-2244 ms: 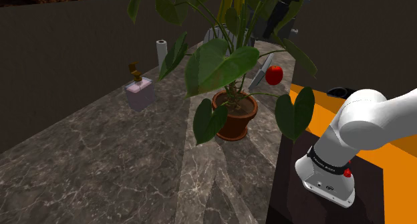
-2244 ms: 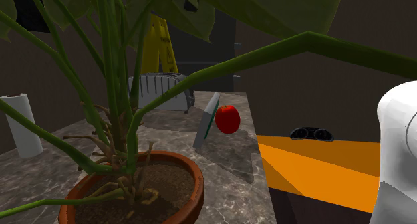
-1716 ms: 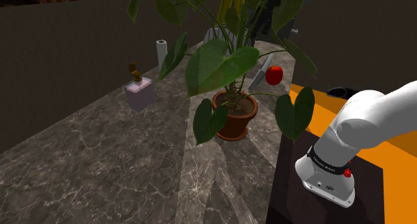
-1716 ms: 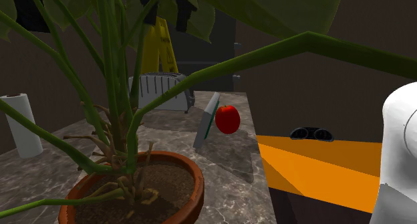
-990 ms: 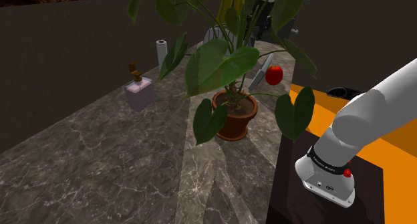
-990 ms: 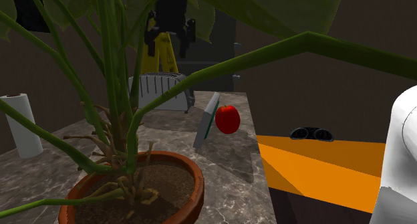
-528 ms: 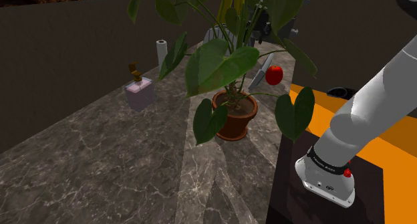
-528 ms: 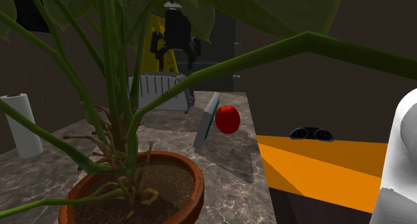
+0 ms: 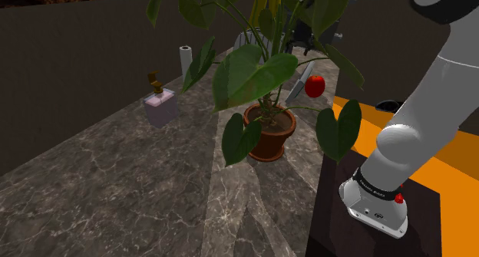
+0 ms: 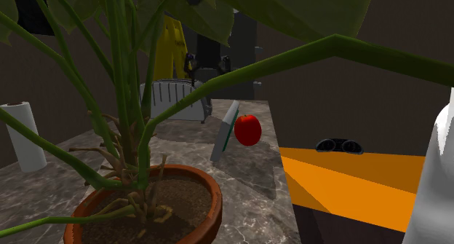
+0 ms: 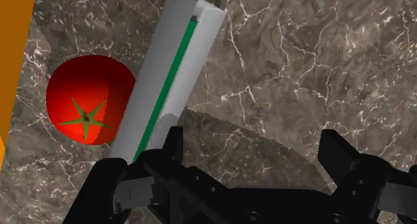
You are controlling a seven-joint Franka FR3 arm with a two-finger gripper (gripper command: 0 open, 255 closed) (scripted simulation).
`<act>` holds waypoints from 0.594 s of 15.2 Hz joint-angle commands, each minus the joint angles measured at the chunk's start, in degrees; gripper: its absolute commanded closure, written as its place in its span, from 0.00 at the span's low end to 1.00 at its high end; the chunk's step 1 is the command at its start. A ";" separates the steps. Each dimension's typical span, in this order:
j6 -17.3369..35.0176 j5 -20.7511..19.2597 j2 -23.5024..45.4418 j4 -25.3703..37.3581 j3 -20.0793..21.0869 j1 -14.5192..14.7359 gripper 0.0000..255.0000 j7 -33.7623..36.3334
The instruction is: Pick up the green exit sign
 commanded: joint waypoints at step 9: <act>1.61 4.06 11.64 6.09 -5.29 -6.15 0.00 6.66</act>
